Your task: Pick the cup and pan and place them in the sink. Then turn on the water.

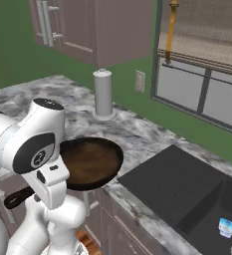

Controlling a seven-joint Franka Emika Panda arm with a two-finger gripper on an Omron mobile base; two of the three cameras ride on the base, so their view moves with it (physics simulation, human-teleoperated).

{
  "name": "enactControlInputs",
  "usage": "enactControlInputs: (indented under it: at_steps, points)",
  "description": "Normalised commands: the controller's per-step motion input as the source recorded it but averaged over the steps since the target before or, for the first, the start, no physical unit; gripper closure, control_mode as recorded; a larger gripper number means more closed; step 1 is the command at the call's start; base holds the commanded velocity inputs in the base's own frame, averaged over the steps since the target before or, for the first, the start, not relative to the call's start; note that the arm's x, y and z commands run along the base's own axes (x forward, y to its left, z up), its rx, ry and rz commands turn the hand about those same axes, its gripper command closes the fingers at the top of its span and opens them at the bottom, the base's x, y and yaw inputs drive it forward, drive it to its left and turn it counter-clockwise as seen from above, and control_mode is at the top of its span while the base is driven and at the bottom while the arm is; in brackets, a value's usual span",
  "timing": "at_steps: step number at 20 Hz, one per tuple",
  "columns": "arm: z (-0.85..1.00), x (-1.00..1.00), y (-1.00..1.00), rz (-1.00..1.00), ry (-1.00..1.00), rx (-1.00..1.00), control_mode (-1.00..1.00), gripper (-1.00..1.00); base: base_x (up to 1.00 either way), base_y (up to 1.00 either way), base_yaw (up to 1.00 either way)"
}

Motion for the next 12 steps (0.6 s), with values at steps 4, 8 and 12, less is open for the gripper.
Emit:
enactControlInputs:
  at_steps: [4,8,12]
  points:
    - [0.0,0.0,0.0,0.0,0.0,0.0,1.0,1.0,-0.36,-0.11,-0.45]
    - [0.0,0.0,0.0,0.0,0.0,0.0,1.0,1.0,-0.21,-0.07,-0.41]
    - [0.0,0.0,0.0,0.0,0.0,0.0,1.0,1.0,-0.16,-0.07,-0.38]
